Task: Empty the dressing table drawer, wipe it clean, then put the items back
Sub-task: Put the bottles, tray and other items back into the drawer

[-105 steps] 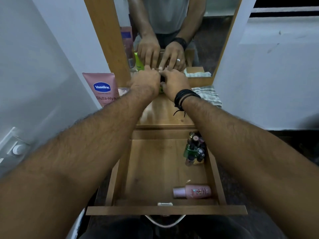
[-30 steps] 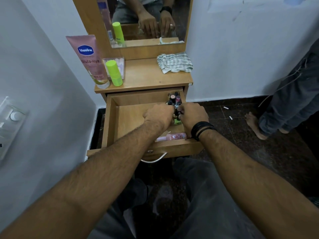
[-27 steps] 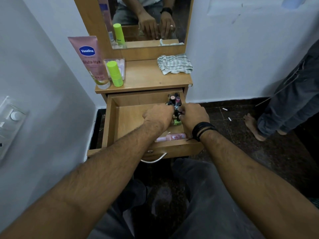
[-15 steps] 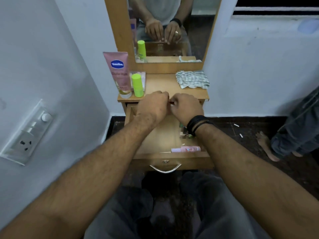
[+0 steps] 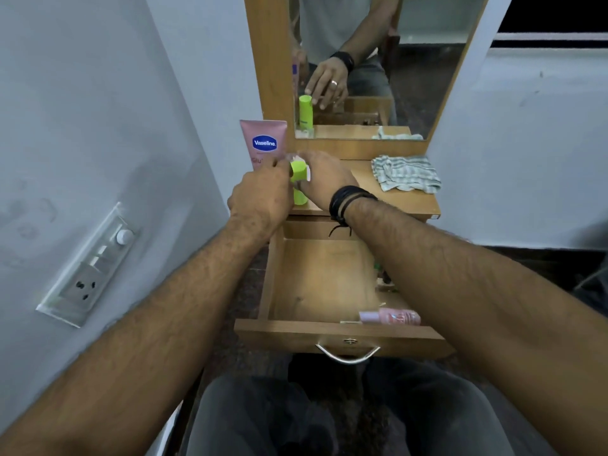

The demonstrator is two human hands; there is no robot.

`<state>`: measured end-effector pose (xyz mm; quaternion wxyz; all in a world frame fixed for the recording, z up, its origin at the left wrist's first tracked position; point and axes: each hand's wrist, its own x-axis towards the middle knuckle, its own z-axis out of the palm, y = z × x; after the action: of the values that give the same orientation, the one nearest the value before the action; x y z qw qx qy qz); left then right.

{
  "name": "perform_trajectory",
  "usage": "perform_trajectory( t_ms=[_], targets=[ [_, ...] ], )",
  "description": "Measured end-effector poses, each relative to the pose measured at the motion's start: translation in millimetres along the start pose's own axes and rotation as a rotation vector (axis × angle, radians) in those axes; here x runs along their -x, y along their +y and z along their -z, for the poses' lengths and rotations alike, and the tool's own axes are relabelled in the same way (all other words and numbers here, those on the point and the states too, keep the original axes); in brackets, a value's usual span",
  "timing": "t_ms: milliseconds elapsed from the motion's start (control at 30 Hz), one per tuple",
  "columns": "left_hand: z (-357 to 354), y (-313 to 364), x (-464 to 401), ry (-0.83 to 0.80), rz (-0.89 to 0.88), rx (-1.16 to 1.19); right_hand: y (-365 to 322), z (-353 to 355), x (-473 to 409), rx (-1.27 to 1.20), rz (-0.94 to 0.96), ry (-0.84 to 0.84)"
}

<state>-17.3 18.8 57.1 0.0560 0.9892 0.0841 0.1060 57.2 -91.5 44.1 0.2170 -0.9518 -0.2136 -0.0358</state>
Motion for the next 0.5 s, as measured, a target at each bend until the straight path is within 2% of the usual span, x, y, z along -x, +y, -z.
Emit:
perform_trajectory(
  t_ms=[300,400,500],
  targets=[
    [-9.9,-2.5,3.7,-0.031,-0.02,0.031,-2.3,-2.7,-6.3,-0.005,-0.015,0.067],
    [-15.7,5.5,7.2,-0.048,0.002,0.143,7.4,7.0,5.2,-0.046,-0.061,0.085],
    [-26.4,21.0,11.5,-0.136,0.051,0.337,22.8,21.6,18.2,-0.068,-0.135,0.056]
  ],
)
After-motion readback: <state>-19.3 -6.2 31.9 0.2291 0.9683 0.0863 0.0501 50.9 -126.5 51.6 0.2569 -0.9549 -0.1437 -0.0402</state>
